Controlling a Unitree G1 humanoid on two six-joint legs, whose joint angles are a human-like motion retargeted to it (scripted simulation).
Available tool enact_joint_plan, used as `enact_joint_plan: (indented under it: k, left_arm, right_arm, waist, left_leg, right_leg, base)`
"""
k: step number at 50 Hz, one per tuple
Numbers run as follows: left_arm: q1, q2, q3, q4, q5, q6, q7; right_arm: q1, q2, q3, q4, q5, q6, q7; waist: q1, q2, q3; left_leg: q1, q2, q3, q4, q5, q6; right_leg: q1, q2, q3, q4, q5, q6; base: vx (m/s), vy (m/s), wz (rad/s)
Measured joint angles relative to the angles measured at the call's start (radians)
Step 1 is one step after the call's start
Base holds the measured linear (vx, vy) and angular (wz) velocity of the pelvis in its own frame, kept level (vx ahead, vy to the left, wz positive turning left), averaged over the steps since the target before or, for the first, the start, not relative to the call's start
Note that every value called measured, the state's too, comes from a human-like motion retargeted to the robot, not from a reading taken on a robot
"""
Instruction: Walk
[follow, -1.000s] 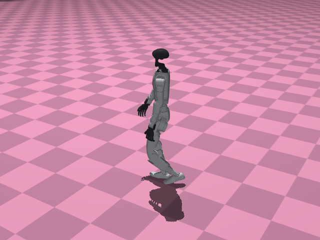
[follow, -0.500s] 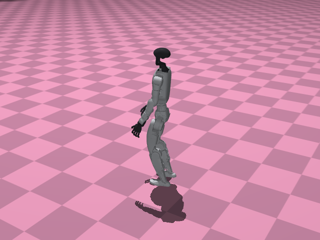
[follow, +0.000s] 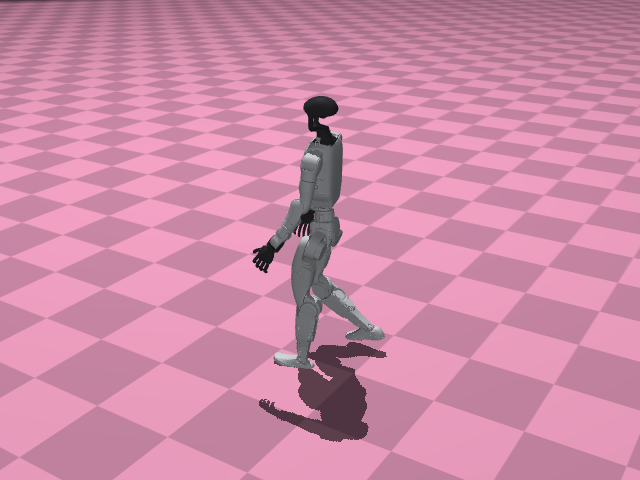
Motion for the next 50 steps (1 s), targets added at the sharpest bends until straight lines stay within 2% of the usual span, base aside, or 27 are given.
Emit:
enact_joint_plan:
  k: [3,6,9,12,17,23,28,32,34,37,40,43,45,46,50]
  left_arm:
    - [0.051,-0.013,0.025,0.056,-0.01,0.001,0.014]
    - [0.111,-0.026,0.057,0.104,-0.016,0.007,0.042]
    - [0.151,-0.052,0.087,0.152,-0.005,0.011,0.063]
    - [0.209,-0.101,0.093,0.181,0.017,0.014,0.052]
    - [0.303,-0.18,0.037,0.188,0.082,0.009,-0.023]
    - [0.378,-0.213,-0.06,0.156,0.133,-0.004,-0.104]
    - [0.376,-0.206,-0.093,0.115,0.124,-0.004,-0.115]
    - [0.313,-0.192,-0.099,0.074,0.105,0.002,-0.098]
    - [0.263,-0.185,-0.104,0.052,0.098,0.005,-0.084]
    - [0.189,-0.168,-0.121,0.02,0.095,0.0,-0.059]
    - [0.098,-0.141,-0.142,-0.005,0.091,-0.005,-0.034]
    - [-0.012,-0.109,-0.166,-0.009,0.076,-0.007,-0.01]
    - [-0.079,-0.085,-0.174,-0.004,0.06,-0.009,0.003]
    - [-0.11,-0.072,-0.175,0.001,0.053,-0.009,0.008]
    - [-0.216,-0.025,-0.169,0.028,0.036,-0.006,0.026]
  right_arm:
    - [-0.06,0.0,-0.009,-0.004,0.001,-0.004,-0.019]
    - [-0.126,-0.003,-0.006,-0.029,-0.007,-0.013,-0.037]
    - [-0.222,-0.016,0.002,-0.052,-0.016,-0.026,-0.049]
    - [-0.28,-0.03,0.008,-0.075,-0.012,-0.038,-0.065]
    - [-0.286,-0.05,0.018,-0.099,-0.003,-0.045,-0.076]
    - [-0.222,-0.067,0.047,-0.093,-0.022,-0.045,-0.057]
    - [-0.158,-0.068,0.059,-0.072,-0.035,-0.047,-0.04]
    - [-0.106,-0.069,0.055,-0.043,-0.014,-0.048,-0.041]
    - [-0.082,-0.074,0.053,-0.026,0.005,-0.045,-0.047]
    - [-0.032,-0.086,0.053,-0.008,0.027,-0.038,-0.06]
    - [0.013,-0.107,0.054,0.003,0.039,-0.029,-0.066]
    - [0.053,-0.118,0.052,0.009,0.045,-0.022,-0.053]
    - [0.08,-0.112,0.064,0.014,0.046,-0.021,-0.039]
    - [0.092,-0.106,0.074,0.019,0.046,-0.023,-0.03]
    - [0.135,-0.075,0.113,0.041,0.066,-0.03,0.0]
  waist:
    - [0.039,0.003,0.01]
    - [0.069,0.002,0.029]
    - [0.094,0.055,0.063]
    - [0.1,0.091,0.086]
    - [0.121,0.131,0.1]
    - [0.163,0.204,0.065]
    - [0.144,0.252,0.011]
    - [0.088,0.271,-0.023]
    - [0.057,0.263,-0.037]
    - [0.04,0.279,-0.051]
    - [0.038,0.282,-0.057]
    - [-0.014,0.258,-0.024]
    - [-0.057,0.235,0.004]
    - [-0.078,0.223,0.016]
    - [-0.152,0.181,0.052]
  left_leg:
    - [-0.05,0.012,-0.018,0.012,-0.005,-0.005]
    - [-0.123,0.013,-0.048,0.033,-0.117,0.02]
    - [-0.212,0.086,-0.028,0.099,-0.223,0.027]
    - [-0.277,0.125,0.019,0.182,-0.302,0.036]
    - [-0.349,0.166,0.086,0.528,-0.448,0.042]
    - [-0.322,0.313,0.138,0.92,-0.57,0.045]
    - [-0.199,0.483,0.251,0.97,-0.577,0.056]
    - [-0.09,0.542,0.43,0.813,-0.51,0.039]
    - [-0.049,0.5,0.519,0.691,-0.462,0.031]
    - [-0.039,0.46,0.584,0.604,-0.451,0.019]
    - [-0.042,0.382,0.599,0.512,-0.455,0.036]
    - [-0.013,0.246,0.522,0.402,-0.432,0.07]
    - [0.02,0.166,0.456,0.342,-0.412,0.086]
    - [0.037,0.133,0.42,0.314,-0.4,0.09]
    - [0.101,0.038,0.278,0.226,-0.352,0.092]
  right_leg:
    - [0.089,0.041,0.027,-0.132,-0.001,0.015]
    - [0.131,0.068,0.031,-0.261,-0.081,-0.002]
    - [0.137,0.137,-0.012,-0.39,-0.135,-0.046]
    - [0.108,0.165,-0.055,-0.453,-0.129,-0.061]
    - [0.068,0.201,-0.084,-0.56,-0.026,-0.046]
    - [0.041,0.291,-0.122,-0.723,0.132,-0.029]
    - [0.012,0.305,-0.217,-0.83,0.23,-0.013]
    - [-0.011,0.236,-0.341,-0.859,0.273,0.008]
    - [-0.045,0.16,-0.398,-0.816,0.266,0.018]
    - [-0.087,0.07,-0.485,-0.719,0.241,0.004]
    - [-0.124,-0.059,-0.589,-0.569,0.174,-0.073]
    - [-0.212,-0.153,-0.46,-0.341,0.083,-0.123]
    - [-0.267,-0.156,-0.337,-0.22,0.058,-0.132]
    - [-0.288,-0.126,-0.279,-0.187,0.057,-0.127]
    - [-0.356,0.066,-0.089,-0.174,0.106,-0.081]
  base:
    - [-0.49,-0.14,-0.08]
    - [-0.54,-0.17,-0.08]
    - [-0.55,-0.17,-0.18]
    - [-0.52,-0.14,0.06]
    - [-0.42,-0.04,0.01]
    - [-0.35,0.08,-0.16]
    - [-0.29,0.15,0.28]
    - [-0.23,0.21,0.99]
    - [-0.19,0.27,1.17]
    - [-0.17,0.32,0.88]
    - [-0.14,0.37,0.81]
    - [-0.07,0.39,1.71]
    - [0.01,0.37,2.05]
    - [0.05,0.35,2.11]
    - [0.12,0.3,2.07]
